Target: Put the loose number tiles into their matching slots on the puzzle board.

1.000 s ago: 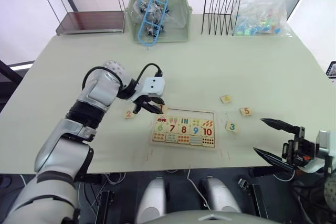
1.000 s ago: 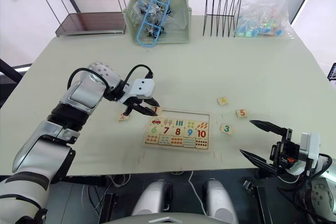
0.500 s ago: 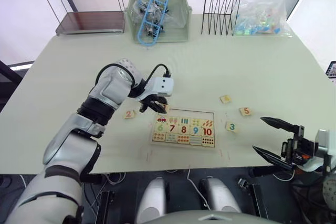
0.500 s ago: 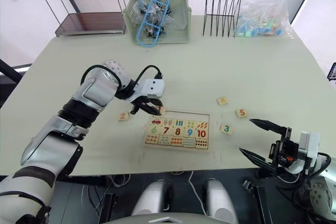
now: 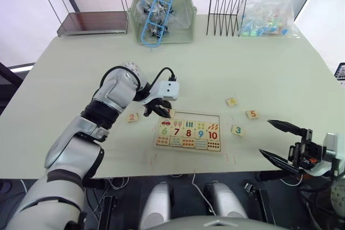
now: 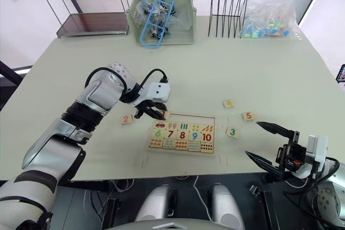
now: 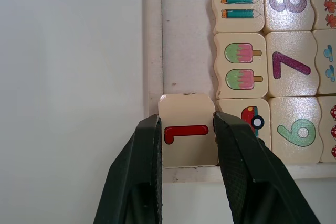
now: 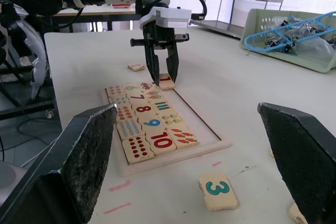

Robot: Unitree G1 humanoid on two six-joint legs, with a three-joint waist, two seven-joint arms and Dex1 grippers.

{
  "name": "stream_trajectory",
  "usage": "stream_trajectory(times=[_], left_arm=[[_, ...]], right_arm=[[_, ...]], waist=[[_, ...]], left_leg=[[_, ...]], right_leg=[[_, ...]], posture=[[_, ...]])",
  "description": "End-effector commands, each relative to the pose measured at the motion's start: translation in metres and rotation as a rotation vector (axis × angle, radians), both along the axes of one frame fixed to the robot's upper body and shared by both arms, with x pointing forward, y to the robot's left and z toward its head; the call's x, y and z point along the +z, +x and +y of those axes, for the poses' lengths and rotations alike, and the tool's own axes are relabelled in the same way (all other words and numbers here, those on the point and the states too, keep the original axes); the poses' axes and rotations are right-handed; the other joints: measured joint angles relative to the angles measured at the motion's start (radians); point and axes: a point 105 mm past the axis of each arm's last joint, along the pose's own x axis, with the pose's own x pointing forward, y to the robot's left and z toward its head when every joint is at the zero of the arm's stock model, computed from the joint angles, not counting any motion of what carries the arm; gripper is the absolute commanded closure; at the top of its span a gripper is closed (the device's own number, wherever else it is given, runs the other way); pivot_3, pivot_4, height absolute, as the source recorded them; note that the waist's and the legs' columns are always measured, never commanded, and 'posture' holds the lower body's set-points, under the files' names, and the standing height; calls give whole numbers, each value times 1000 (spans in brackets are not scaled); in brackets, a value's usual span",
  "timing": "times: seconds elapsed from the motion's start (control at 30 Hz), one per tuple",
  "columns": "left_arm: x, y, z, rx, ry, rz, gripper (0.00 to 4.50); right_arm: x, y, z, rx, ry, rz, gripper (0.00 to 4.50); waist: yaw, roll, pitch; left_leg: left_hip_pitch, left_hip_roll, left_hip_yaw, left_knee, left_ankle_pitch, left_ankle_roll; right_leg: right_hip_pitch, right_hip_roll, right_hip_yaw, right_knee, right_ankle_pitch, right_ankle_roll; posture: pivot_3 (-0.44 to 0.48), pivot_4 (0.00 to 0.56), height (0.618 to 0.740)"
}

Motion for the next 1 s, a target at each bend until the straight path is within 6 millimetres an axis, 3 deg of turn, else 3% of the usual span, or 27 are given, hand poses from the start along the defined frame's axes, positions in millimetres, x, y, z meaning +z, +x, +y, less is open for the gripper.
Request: stream_trajectory(times=[0.03,1.0], left_arm=[[10,0,-1,-32,16,-29,3547],[10,0,-4,-56,12,-23,3547]], right_arm=[[9,-2,-2,-9,-14,-50,0],[5,-4,0,-13,-27,-43,0]], waist=[[0,0,0],[0,0,0]], left_leg=[[0,0,0,0,0,0],[0,0,0,0,0,0]], right_leg=[[0,0,0,0,0,0],[0,0,0,0,0,0]], posture=[[0,150,740],[0,150,740]])
